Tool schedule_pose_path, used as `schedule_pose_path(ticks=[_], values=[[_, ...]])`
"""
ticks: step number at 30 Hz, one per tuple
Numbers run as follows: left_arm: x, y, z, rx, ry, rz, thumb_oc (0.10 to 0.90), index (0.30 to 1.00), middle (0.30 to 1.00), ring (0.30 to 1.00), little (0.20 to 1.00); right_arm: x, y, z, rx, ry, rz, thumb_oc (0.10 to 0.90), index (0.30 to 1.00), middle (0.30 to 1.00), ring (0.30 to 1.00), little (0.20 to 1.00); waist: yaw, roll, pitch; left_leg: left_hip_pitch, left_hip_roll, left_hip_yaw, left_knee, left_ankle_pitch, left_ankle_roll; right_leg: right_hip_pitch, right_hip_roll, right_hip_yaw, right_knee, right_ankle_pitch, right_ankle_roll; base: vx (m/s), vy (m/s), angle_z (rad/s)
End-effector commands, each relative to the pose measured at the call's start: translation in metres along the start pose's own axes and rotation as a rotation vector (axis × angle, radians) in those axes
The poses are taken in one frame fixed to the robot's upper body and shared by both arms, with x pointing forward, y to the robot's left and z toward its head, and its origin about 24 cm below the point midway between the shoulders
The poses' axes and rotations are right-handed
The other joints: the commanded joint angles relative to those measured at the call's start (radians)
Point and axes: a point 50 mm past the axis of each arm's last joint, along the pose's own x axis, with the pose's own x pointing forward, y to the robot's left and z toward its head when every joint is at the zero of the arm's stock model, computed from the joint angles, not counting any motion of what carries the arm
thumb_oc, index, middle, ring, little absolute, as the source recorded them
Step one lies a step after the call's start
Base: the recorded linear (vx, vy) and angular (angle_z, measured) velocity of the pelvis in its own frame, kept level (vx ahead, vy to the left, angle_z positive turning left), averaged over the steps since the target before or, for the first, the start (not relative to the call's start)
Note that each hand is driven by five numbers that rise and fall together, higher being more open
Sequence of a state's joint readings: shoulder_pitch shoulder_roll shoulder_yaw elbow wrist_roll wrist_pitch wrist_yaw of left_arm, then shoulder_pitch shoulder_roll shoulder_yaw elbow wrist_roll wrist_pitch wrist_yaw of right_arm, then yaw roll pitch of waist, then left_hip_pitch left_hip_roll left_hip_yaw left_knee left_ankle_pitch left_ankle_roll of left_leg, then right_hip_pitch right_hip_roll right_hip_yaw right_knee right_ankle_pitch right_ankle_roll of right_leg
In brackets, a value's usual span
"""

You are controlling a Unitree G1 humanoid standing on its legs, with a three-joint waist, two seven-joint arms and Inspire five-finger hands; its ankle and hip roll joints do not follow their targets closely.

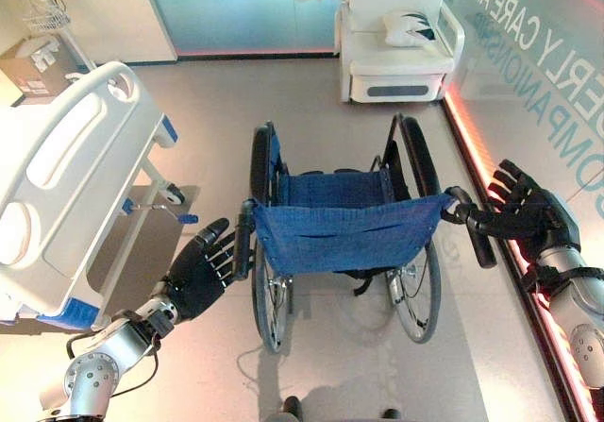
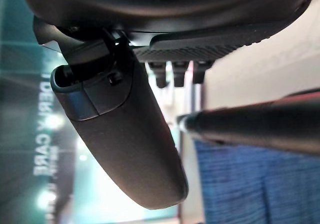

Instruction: Push the wheelchair next to the bed

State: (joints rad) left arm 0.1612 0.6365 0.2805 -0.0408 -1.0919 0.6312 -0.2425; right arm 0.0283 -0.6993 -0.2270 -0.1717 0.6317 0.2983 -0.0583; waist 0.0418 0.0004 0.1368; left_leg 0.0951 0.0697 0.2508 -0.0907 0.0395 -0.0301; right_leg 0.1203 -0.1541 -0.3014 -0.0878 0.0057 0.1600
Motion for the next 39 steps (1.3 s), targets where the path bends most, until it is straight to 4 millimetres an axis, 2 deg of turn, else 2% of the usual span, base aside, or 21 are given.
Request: schedule_pose_path(ticks=[1, 10, 19, 25, 28, 39], values=[[0.002, -0.031, 0.049, 0.169, -0.168, -0.159, 0.800, 0.900, 0.900, 0.900, 0.900, 0.009, -0.001, 0.065, -0.160, -0.250, -0.014, 0.800, 0.900, 0.900, 0.900, 0.900, 0.007, 0.008, -0.054, 0.021, 0.025, 0.017, 0.019, -0.043, -0.038, -0.042, -0.019, -0.038, 0.076, 0.002, -0.008, 0.03, -0.011, 0.05], [0.006, -0.033, 0.053, 0.196, -0.150, -0.158, 0.800, 0.900, 0.900, 0.900, 0.900, 0.016, -0.003, 0.070, -0.301, -0.234, -0.100, 0.800, 0.900, 0.900, 0.900, 0.900, 0.013, 0.012, -0.041, 0.020, 0.025, 0.015, 0.026, -0.042, -0.037, -0.040, -0.019, -0.036, 0.081, 0.000, -0.007, 0.02, -0.009, 0.01], [0.007, -0.037, 0.059, 0.242, -0.127, -0.176, 0.800, 0.900, 0.900, 0.900, 0.900, 0.028, 0.005, 0.074, -0.269, -0.164, -0.033, 0.800, 0.900, 0.900, 0.900, 0.900, 0.026, 0.010, -0.038, 0.019, 0.025, 0.009, 0.035, -0.042, -0.040, -0.032, -0.018, -0.045, 0.082, -0.004, -0.010, 0.03, -0.008, 0.00], [0.012, -0.041, 0.064, 0.290, -0.095, -0.187, 0.800, 0.900, 0.900, 0.900, 0.900, 0.040, 0.007, 0.061, -0.239, -0.046, 0.004, 0.800, 0.900, 0.900, 0.900, 0.900, 0.036, 0.006, -0.037, 0.018, 0.024, 0.003, 0.039, -0.041, -0.041, -0.023, -0.016, -0.055, 0.081, -0.006, -0.015, 0.05, -0.009, 0.03], [0.013, -0.041, 0.066, 0.307, -0.086, -0.190, 0.800, 0.900, 0.900, 0.900, 0.900, 0.044, 0.003, 0.055, -0.255, -0.011, -0.013, 0.800, 0.900, 0.900, 0.900, 0.900, 0.039, 0.006, -0.034, 0.017, 0.024, 0.001, 0.042, -0.040, -0.042, -0.020, -0.015, -0.059, 0.081, -0.006, -0.017, 0.04, -0.003, 0.04], [0.017, -0.042, 0.078, 0.400, -0.021, -0.205, 0.800, 0.900, 0.900, 0.900, 0.900, 0.058, -0.013, 0.058, -0.312, 0.075, -0.110, 0.800, 0.900, 0.900, 0.900, 0.900, 0.045, 0.009, -0.017, 0.002, 0.023, -0.010, 0.062, -0.038, -0.041, -0.024, -0.012, -0.052, 0.090, -0.009, -0.021, 0.03, -0.003, 0.04]])
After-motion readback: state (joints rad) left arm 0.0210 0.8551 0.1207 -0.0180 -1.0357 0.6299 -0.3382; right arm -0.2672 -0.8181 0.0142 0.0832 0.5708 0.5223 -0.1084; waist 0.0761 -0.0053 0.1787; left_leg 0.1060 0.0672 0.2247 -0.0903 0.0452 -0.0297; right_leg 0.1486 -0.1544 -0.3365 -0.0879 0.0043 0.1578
